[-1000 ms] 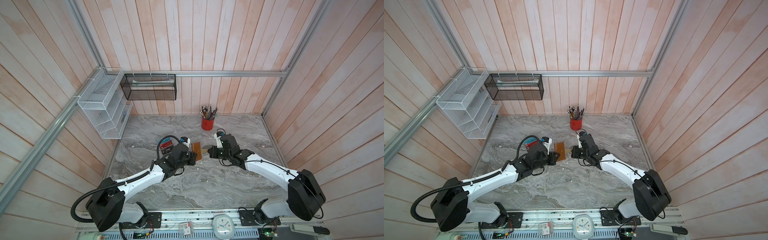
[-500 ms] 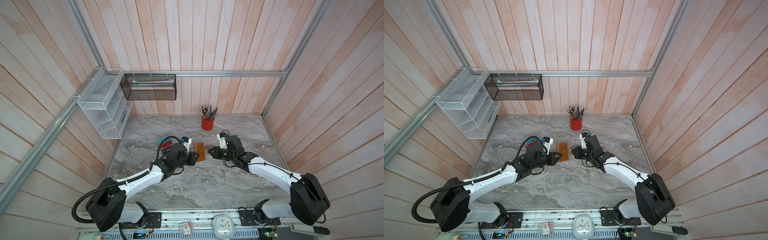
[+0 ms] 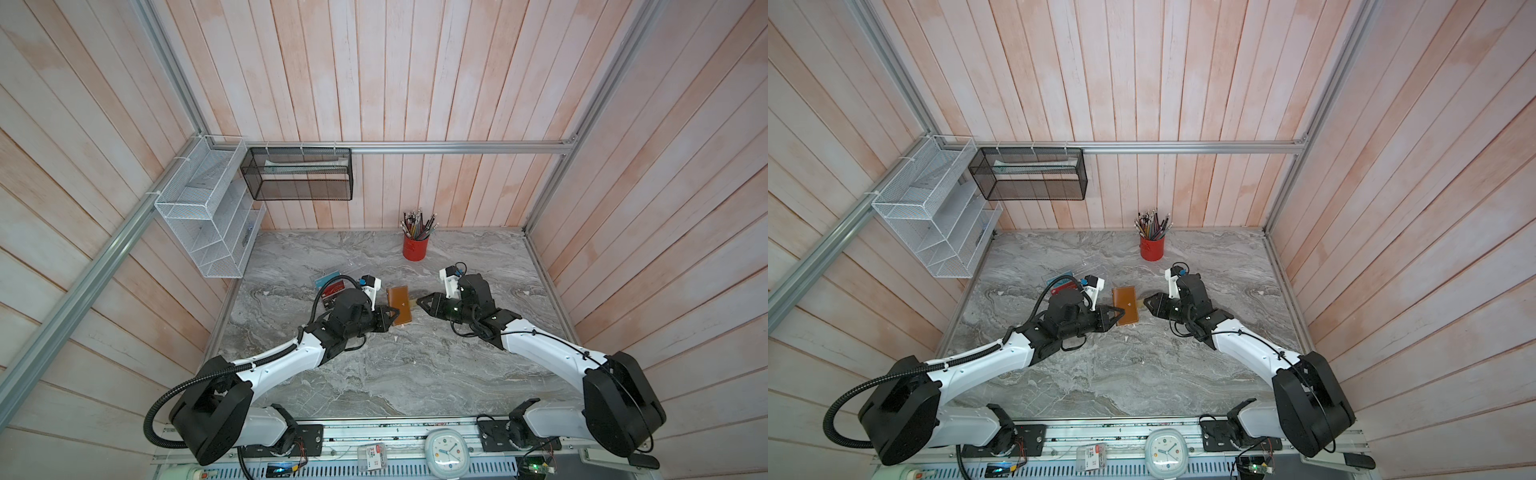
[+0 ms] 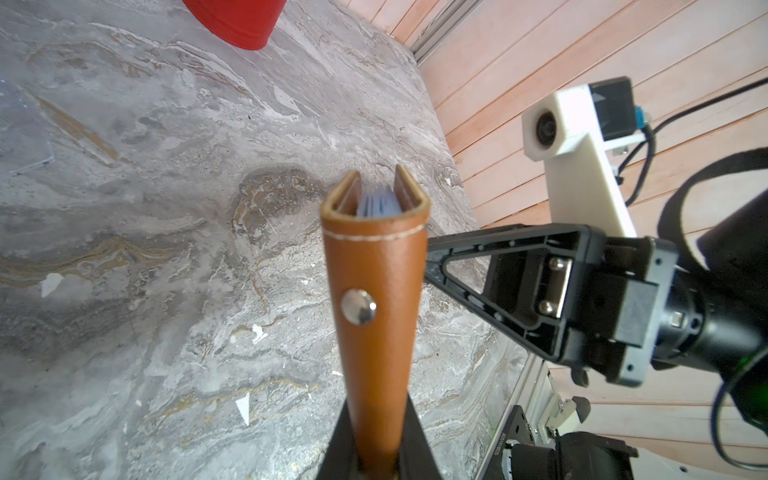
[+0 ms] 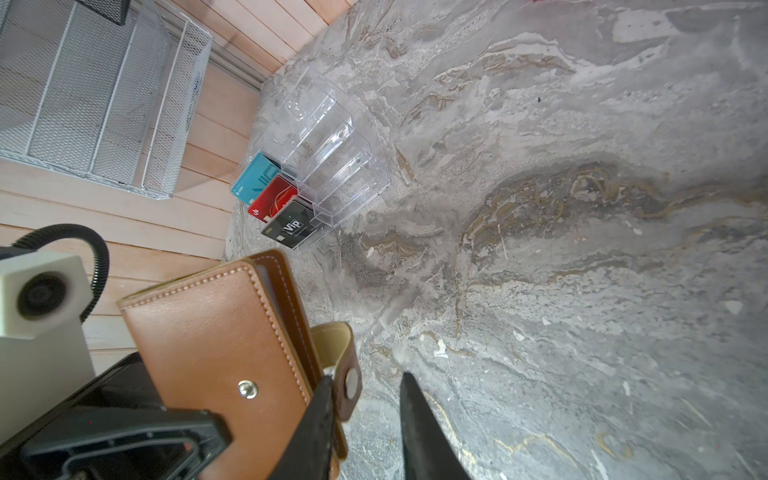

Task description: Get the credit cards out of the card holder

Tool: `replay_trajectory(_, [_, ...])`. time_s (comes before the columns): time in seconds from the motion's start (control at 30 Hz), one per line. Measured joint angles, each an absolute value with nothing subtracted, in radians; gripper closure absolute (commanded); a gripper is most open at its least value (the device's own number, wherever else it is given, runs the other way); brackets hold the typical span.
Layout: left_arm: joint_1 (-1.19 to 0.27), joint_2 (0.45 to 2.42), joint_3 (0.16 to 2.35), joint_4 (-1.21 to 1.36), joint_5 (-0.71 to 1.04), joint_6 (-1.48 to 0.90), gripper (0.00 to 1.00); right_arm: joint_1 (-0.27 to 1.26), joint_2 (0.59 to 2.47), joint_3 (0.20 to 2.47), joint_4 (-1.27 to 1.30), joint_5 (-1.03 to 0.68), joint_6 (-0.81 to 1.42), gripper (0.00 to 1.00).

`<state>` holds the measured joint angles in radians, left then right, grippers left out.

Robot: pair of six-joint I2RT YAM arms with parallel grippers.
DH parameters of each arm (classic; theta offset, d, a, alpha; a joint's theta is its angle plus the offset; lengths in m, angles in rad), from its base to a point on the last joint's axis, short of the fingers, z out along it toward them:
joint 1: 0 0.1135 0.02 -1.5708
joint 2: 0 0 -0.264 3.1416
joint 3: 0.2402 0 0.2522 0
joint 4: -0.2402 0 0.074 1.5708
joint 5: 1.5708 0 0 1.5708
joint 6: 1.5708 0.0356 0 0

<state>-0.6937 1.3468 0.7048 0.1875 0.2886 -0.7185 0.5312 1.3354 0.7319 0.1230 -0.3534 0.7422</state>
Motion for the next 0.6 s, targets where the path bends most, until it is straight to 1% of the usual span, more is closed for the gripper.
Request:
replay_trajectory(0.2, [-0.683, 1.346, 0.683, 0.218, 0.319, -0.744, 1.0, 0.531, 1.35, 0.705, 0.187, -0.392, 0.773, 0.67])
replay_trajectory(0.47, [-0.659, 1.329, 0.659, 0.262, 0.36, -0.772, 1.0, 0.531, 1.384, 0.705, 0.194, -0.387, 0.793, 0.61])
replay_trajectory(0.5, [-0.659, 1.329, 0.658, 0.264, 0.363, -0.773, 1.0, 0.531, 1.387, 0.705, 0.194, -0.383, 0.794, 0.62])
replay_trajectory(0.6, [-0.659, 1.33, 0.653, 0.279, 0.377, -0.78, 1.0, 0.531, 1.388, 0.705, 0.196, -0.375, 0.797, 0.76])
